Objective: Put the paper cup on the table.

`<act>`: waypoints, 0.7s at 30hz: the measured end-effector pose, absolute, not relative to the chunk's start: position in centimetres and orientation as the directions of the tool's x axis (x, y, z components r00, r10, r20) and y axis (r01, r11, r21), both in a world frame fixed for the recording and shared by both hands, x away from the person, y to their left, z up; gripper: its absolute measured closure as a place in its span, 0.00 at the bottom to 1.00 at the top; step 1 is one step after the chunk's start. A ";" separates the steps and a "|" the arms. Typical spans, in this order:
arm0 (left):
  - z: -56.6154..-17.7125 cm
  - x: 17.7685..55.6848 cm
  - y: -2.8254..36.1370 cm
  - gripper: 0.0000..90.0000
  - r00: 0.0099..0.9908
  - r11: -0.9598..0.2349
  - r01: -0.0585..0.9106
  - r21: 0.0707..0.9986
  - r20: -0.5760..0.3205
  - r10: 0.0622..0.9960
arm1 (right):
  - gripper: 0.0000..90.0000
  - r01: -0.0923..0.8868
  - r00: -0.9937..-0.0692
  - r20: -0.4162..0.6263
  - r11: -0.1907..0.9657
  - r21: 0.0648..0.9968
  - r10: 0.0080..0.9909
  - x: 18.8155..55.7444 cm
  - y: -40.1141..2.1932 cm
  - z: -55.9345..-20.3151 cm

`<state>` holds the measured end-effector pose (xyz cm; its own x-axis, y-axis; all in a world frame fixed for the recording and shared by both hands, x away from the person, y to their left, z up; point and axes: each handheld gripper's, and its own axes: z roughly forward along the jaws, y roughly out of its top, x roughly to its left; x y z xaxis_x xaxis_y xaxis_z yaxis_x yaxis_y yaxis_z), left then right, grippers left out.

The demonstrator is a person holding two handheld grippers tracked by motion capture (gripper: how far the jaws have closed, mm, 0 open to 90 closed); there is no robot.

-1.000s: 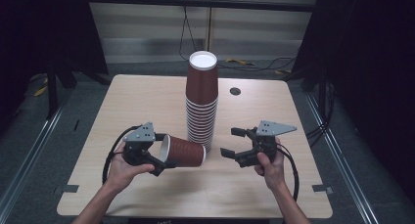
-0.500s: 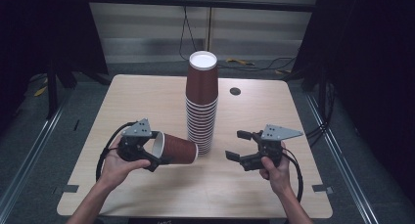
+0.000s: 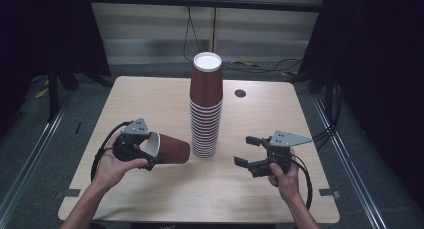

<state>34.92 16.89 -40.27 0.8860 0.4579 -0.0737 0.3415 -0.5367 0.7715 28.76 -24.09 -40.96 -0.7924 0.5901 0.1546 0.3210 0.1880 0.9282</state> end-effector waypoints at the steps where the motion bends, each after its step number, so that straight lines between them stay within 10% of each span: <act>1: -40.2 35.1 17.0 0.09 0.885 -0.537 0.340 0.772 -0.070 0.460 | 0.15 0.322 -0.792 0.156 0.187 0.928 0.590 28.8 -24.1 -41.0; 21: -38.8 38.5 17.5 0.09 0.860 -0.634 0.380 0.674 -0.004 0.511 | 0.15 0.324 -0.791 0.153 0.194 0.926 0.592 28.8 -24.2 -41.1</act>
<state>38.46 17.52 -38.82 0.8597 0.5107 -0.0043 0.3797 -0.6336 0.6741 28.79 -24.16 -41.08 -0.7910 0.5925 0.1529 0.3241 0.1938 0.9260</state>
